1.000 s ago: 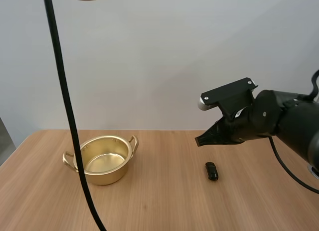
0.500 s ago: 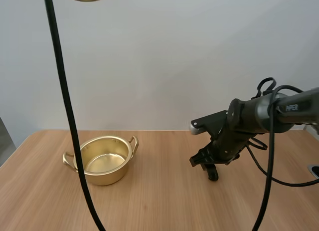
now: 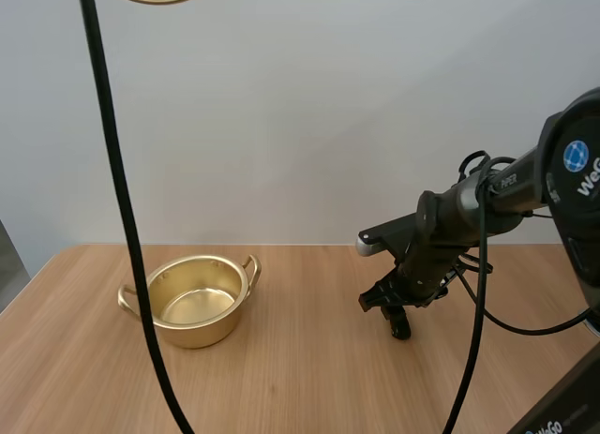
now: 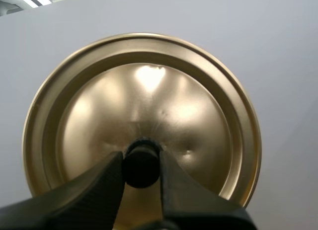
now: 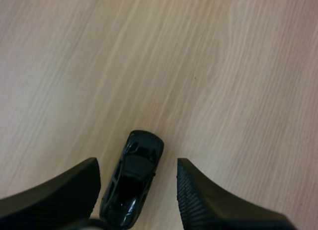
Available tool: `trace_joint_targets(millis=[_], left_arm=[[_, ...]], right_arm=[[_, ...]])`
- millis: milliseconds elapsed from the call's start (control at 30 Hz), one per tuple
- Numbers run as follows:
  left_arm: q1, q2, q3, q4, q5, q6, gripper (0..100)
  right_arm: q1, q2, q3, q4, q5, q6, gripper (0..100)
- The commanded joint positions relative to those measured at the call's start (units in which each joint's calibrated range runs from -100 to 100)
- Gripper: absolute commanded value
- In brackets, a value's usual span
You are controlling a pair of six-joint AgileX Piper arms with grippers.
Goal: Open the pot, put the car inside, and close it
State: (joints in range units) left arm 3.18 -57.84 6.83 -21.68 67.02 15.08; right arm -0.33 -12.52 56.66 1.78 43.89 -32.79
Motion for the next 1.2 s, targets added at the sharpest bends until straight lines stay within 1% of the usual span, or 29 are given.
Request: trace_joint_targets(millis=[0,100,133,167,200,233,267,300,333,433,500,567,633,733,833,900,1000,1067,1167], left_arm=[[-0.01,0.06,-0.01,0.05,0.05,-0.02,0],[-0.01,0.06,-0.01,0.05,0.05,0.25,0],[-0.01,0.06,-0.01,0.05,0.05,0.25,0],[-0.01,0.06,-0.01,0.05,0.05,0.25,0],[-0.01,0.06,-0.01,0.05,0.05,0.25,0],[-0.01,0.06,-0.01,0.05,0.05,0.25,0],[-0.01,0.06,-0.01,0.05,0.05,0.25,0],[-0.01,0.06,-0.01,0.05,0.05,0.25,0],[-0.01,0.06,-0.01,0.05,0.05,0.25,0],[-0.01,0.06,-0.01,0.05,0.05,0.25,0],[-0.01,0.06,-0.01,0.05,0.05,0.25,0],[-0.01,0.06,-0.01,0.05,0.05,0.25,0],[-0.01,0.06,-0.01,0.05,0.05,0.25,0],[-0.01,0.06,-0.01,0.05,0.05,0.25,0],[-0.01,0.06,-0.01,-0.25,0.05,-0.14,0],[-0.01,-0.36,-0.01,-0.33,0.05,-0.89,0],[-0.01,-1.40,-0.01,-0.96,-0.80,-2.06,0],[-0.01,-2.22,-0.01,-1.94,-2.22,-1.94,0],[-0.01,-3.71,-0.01,-2.43,-4.15,-1.94,0]], right_arm=[[-0.04,1.49,-0.08,0.04,0.32,0.05,78],[-0.04,3.23,-0.08,0.04,0.00,0.05,78],[-0.04,3.76,-0.08,-0.07,0.29,0.05,76],[-0.04,4.04,-0.08,-0.19,0.45,0.05,71],[-0.04,4.18,-0.08,-0.42,0.44,0.05,64],[-0.04,4.18,-0.08,-0.90,0.44,0.05,52],[-0.04,4.18,-0.08,-1.25,0.44,0.05,34],[-0.04,4.18,-0.08,-1.78,0.44,0.05,12],[-0.04,4.18,-0.08,-1.78,0.44,-0.06,0],[-0.04,3.90,-0.24,-1.78,-0.90,-2.09,0],[-0.04,2.28,-1.42,-0.74,-0.47,-2.30,0],[-0.04,-0.82,-3.33,2.40,0.35,-4.20,0],[-0.04,-4.54,-5.74,8.37,2.69,-7.78,0],[0.05,-10.40,-10.61,18.79,9.30,-15.96,0],[1.30,-15.26,-15.34,27.87,17.29,-22.72,0],[3.13,-17.49,-18.20,33.69,22.74,-27.77,0],[6.74,-18.85,-21.67,38.76,27.42,-30.19,0],[9.95,-18.73,-23.07,39.12,26.94,-30.19,0],[14.72,-18.07,-23.67,39.12,20.10,-30.19,0]])
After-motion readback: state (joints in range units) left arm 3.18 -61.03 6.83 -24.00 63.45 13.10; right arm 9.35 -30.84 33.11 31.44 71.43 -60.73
